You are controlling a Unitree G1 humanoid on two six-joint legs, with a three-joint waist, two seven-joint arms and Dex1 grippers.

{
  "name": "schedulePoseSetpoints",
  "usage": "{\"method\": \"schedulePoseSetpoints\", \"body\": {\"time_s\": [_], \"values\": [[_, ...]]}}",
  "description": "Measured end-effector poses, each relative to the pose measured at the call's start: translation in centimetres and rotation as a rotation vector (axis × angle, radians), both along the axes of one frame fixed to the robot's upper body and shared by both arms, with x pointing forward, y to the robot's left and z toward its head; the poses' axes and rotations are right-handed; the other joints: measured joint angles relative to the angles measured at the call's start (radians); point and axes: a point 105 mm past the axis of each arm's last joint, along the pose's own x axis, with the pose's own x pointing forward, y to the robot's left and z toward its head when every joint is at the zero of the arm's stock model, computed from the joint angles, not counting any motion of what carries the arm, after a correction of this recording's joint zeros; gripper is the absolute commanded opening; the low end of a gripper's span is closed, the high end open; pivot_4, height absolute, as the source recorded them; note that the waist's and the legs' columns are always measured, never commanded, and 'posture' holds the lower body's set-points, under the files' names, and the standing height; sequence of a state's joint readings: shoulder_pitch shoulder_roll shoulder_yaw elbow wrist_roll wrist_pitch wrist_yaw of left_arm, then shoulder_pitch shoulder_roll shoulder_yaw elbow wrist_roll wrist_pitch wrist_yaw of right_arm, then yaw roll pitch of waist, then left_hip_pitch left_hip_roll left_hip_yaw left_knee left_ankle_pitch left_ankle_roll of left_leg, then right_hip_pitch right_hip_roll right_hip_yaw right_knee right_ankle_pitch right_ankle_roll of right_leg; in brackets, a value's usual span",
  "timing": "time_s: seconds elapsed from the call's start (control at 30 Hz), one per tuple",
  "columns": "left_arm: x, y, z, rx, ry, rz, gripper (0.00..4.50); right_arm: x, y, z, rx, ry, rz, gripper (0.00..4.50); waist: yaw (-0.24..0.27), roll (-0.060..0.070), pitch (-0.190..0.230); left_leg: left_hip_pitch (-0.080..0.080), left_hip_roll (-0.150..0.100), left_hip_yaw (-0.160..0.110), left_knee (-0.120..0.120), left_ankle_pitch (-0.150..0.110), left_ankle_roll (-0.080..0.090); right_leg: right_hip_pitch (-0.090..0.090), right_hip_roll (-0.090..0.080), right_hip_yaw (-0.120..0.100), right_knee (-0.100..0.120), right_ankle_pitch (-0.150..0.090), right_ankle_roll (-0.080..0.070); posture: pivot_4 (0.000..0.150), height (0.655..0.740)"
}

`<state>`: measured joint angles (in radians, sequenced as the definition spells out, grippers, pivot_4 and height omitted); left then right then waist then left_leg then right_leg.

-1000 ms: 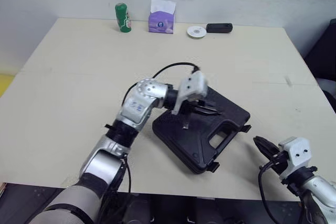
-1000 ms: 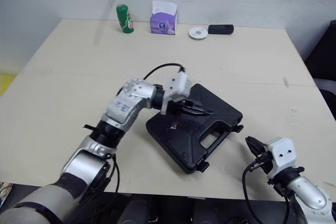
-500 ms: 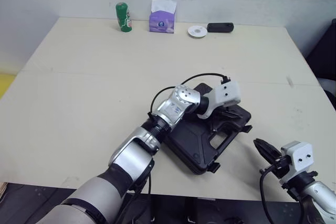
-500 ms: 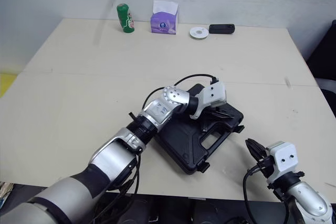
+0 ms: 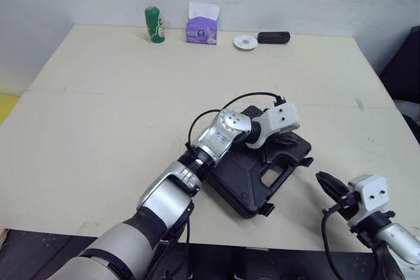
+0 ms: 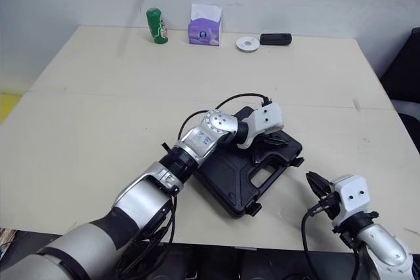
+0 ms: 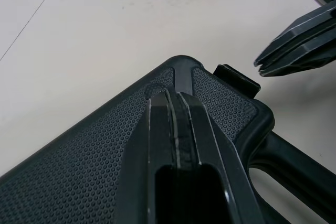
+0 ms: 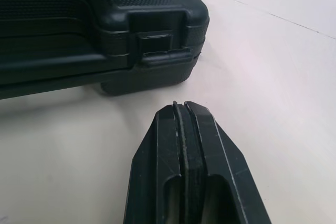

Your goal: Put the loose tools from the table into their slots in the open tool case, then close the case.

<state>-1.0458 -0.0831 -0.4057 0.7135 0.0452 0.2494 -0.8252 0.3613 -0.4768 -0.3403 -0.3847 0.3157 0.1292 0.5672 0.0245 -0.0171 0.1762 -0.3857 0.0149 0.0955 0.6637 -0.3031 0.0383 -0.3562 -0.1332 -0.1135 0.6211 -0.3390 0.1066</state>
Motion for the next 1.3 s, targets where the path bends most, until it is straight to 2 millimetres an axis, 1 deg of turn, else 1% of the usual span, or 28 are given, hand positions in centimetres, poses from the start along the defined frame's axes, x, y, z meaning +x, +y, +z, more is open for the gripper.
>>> {"method": "schedulePoseSetpoints", "body": {"time_s": [0.1, 0.23, 0.4, 0.5, 0.77, 1.3], "values": [[0.0, 0.3, 0.0, 0.004, -0.002, 0.002, 0.0, 0.5, 0.2, -0.2, 0.005, 0.017, 0.012, 0.07, 0.0, 0.001, -0.003, 0.0, 0.0, 0.0, 0.0, 0.0, 0.0, 0.0, 0.0, 0.0, 0.0, 0.0, 0.0, 0.15, 0.74], [0.0, 0.3, 0.0, 0.005, -0.003, -0.001, 0.0, 1.5, 0.0, -0.1, -0.008, 0.025, 0.015, 0.07, 0.0, 0.002, -0.004, 0.0, 0.0, 0.0, 0.0, 0.0, 0.0, 0.0, 0.0, 0.0, 0.0, 0.0, 0.0, 0.15, 0.74], [0.0, 0.3, 0.0, 0.008, 0.0, -0.009, 0.0, 2.5, 0.7, -0.1, -0.009, 0.041, 0.048, 0.07, 0.0, 0.002, -0.004, 0.0, 0.0, 0.0, 0.0, -0.001, 0.001, 0.0, 0.0, 0.0, -0.001, 0.0, 0.0, 0.15, 0.74], [-0.1, 0.3, 0.0, 0.01, 0.0, -0.011, 0.0, 2.9, 1.0, 0.3, 0.014, 0.042, 0.06, 0.07, 0.0, 0.002, -0.004, 0.0, 0.0, 0.0, 0.0, -0.001, 0.001, 0.0, 0.0, 0.0, -0.001, 0.0, 0.0, 0.15, 0.74], [0.0, 0.6, -0.1, 0.016, -0.003, -0.012, 0.0, 2.6, 1.6, 0.7, 0.018, 0.06, 0.1, 0.07, -0.001, 0.002, -0.004, 0.0, 0.0, 0.0, 0.0, -0.001, 0.001, 0.001, 0.0, 0.0, -0.001, 0.0, 0.0, 0.15, 0.74], [-0.3, 0.9, -0.2, 0.019, -0.036, -0.022, 0.0, 2.5, 1.8, 1.0, -0.006, 0.07, 0.131, 0.07, -0.003, 0.001, -0.004, 0.0, 0.001, 0.0, -0.001, -0.001, 0.0, 0.0, 0.001, -0.001, -0.001, 0.0, -0.001, 0.15, 0.74]]}}
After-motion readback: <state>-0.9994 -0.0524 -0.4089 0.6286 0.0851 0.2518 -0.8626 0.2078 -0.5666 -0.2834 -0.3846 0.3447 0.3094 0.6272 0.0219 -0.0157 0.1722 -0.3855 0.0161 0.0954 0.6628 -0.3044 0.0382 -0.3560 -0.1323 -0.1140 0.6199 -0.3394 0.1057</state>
